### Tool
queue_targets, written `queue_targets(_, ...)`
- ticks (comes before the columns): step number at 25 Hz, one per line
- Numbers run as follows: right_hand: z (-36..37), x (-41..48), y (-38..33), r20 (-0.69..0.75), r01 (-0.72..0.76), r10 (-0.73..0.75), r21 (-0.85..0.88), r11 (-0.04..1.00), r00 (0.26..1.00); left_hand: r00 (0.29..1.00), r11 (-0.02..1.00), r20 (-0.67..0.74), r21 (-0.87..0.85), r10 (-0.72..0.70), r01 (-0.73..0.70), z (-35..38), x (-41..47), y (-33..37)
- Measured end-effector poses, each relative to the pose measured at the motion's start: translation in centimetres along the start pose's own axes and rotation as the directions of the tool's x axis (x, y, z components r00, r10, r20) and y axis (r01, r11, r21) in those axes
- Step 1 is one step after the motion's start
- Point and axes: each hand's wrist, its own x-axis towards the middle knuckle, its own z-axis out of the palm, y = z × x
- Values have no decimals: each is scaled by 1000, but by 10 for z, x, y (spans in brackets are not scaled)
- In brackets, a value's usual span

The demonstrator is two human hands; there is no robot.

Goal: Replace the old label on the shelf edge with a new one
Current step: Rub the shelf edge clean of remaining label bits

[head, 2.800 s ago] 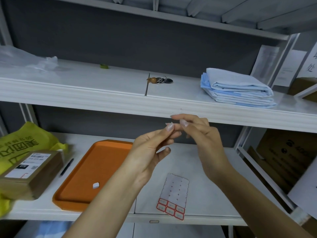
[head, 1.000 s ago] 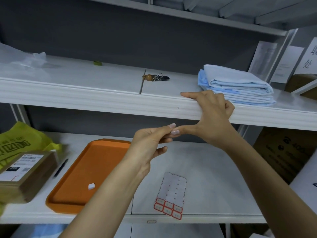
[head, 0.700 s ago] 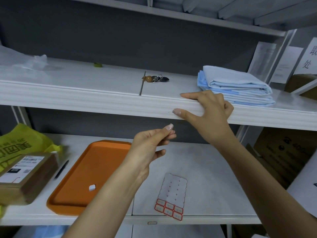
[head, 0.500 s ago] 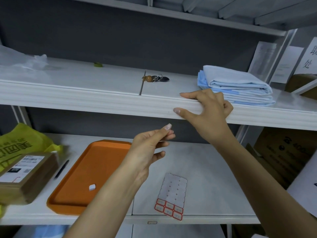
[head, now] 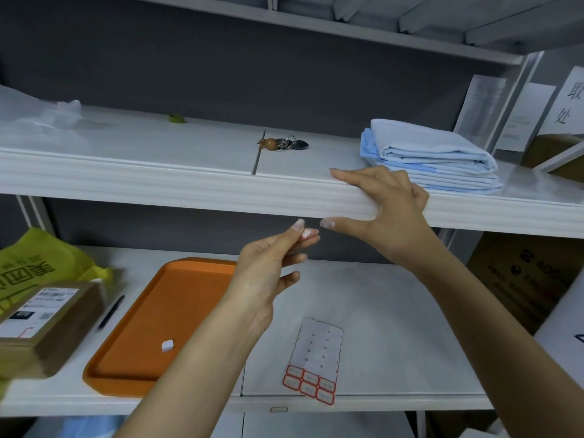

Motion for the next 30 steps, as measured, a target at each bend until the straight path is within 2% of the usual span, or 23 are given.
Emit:
queue_targets(7,-2,2,1,78,16,-9,-89,996,997,996,1000,92,13,-8,6,13,2,-1)
queue_targets(12,1,2,3,60,30,-22,-137,990,998,984,998,180,59,3,-14,2,1,3)
queue_targets(16,1,3,5,73,47,-37,-139,989,997,991,994,105,61,88,-94,5,2,2)
queue_targets(19,1,3,5,85,50,-38,-147,988,996,996,998,69,13,57,-58,13,2,-4)
queue_targets(21,3,2,5,58,54,-44,-176,983,997,998,999,41,-27,37,-36,17,1,-7)
queue_targets(23,6,0,5,8,54,-54,-200,978,999,996,996,-21,-31,87,-87,20,0,-9)
queue_targets(27,10,0,4,-36,55,-63,-200,978,997,945,953,-140,109,295,-281,27,-2,-15)
queue_targets(30,6,1,6,5,63,-63,-178,982,998,924,931,-168,190,344,-313,24,0,-20)
